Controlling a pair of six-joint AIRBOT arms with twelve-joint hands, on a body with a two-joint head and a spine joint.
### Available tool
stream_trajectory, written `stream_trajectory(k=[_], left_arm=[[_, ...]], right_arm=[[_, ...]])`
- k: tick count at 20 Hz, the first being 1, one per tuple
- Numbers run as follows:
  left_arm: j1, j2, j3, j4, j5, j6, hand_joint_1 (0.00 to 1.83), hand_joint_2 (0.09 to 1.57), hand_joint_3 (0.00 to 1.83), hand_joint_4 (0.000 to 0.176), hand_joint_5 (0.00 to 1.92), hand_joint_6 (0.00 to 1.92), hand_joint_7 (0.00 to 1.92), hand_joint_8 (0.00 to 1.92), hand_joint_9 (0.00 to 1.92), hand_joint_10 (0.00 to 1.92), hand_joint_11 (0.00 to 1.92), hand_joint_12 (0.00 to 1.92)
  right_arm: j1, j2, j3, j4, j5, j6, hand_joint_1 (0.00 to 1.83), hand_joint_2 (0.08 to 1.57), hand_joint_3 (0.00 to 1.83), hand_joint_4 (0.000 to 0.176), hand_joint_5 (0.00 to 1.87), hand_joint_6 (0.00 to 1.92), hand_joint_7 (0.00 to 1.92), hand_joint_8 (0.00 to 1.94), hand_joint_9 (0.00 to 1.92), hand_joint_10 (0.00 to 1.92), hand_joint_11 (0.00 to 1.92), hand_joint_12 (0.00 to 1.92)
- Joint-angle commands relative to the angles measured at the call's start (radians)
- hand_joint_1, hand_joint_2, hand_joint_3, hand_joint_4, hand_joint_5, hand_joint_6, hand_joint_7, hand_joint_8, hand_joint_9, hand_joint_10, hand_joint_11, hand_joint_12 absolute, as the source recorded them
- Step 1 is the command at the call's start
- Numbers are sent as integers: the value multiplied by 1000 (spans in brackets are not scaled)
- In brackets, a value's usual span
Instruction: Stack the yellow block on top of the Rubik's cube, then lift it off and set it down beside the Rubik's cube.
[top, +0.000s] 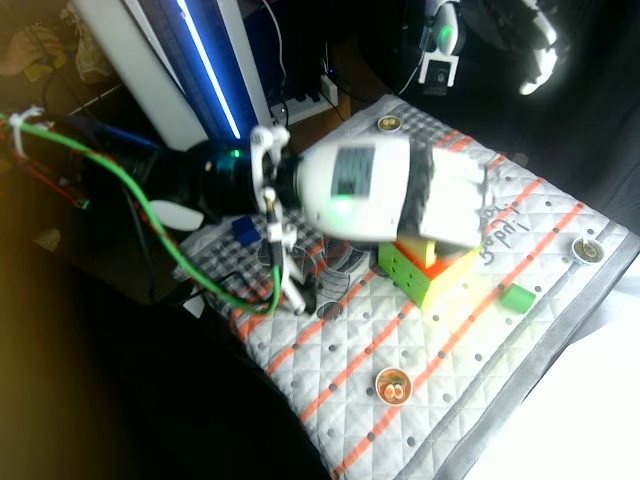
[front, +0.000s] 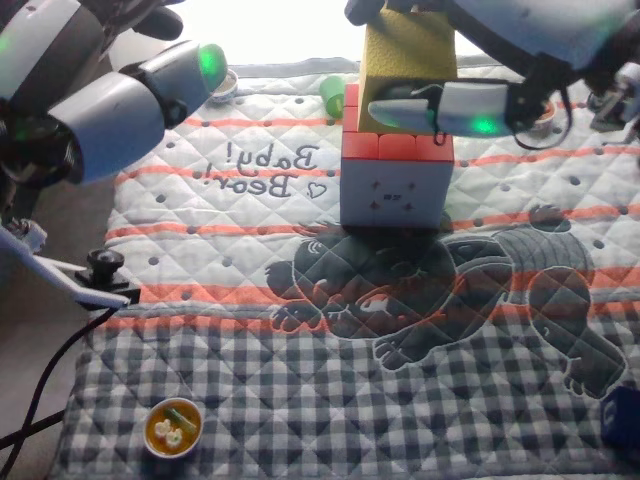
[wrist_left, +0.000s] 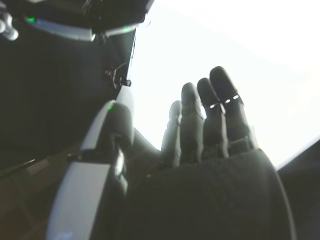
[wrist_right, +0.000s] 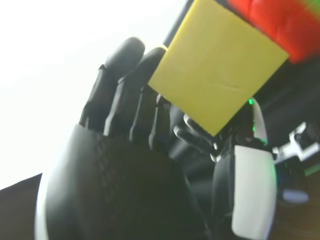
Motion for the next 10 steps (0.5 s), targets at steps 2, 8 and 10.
stream_trajectory(k=[2, 8, 10], left_arm=[[5, 17, -7, 12, 156, -6, 590, 1379, 0, 45, 187, 5, 300, 60, 39, 792, 0, 1383], [36, 39, -24, -11, 204, -6, 561, 1350, 0, 10, 225, 14, 345, 70, 61, 822, 0, 1542], [46, 43, -29, -16, 213, -6, 579, 1344, 0, 8, 238, 16, 351, 71, 53, 854, 0, 1502]], right_arm=[[-18, 47, -27, 2, 193, 0, 1156, 1268, 8, 0, 662, 1400, 754, 1511, 682, 1613, 664, 1895], [-111, 176, -146, -90, 294, 0, 1200, 1264, 3, 0, 676, 1247, 775, 1627, 773, 1877, 798, 1921], [-142, 191, -176, -119, 302, 0, 1218, 1229, 0, 0, 723, 1216, 862, 1461, 817, 1672, 746, 1904]])
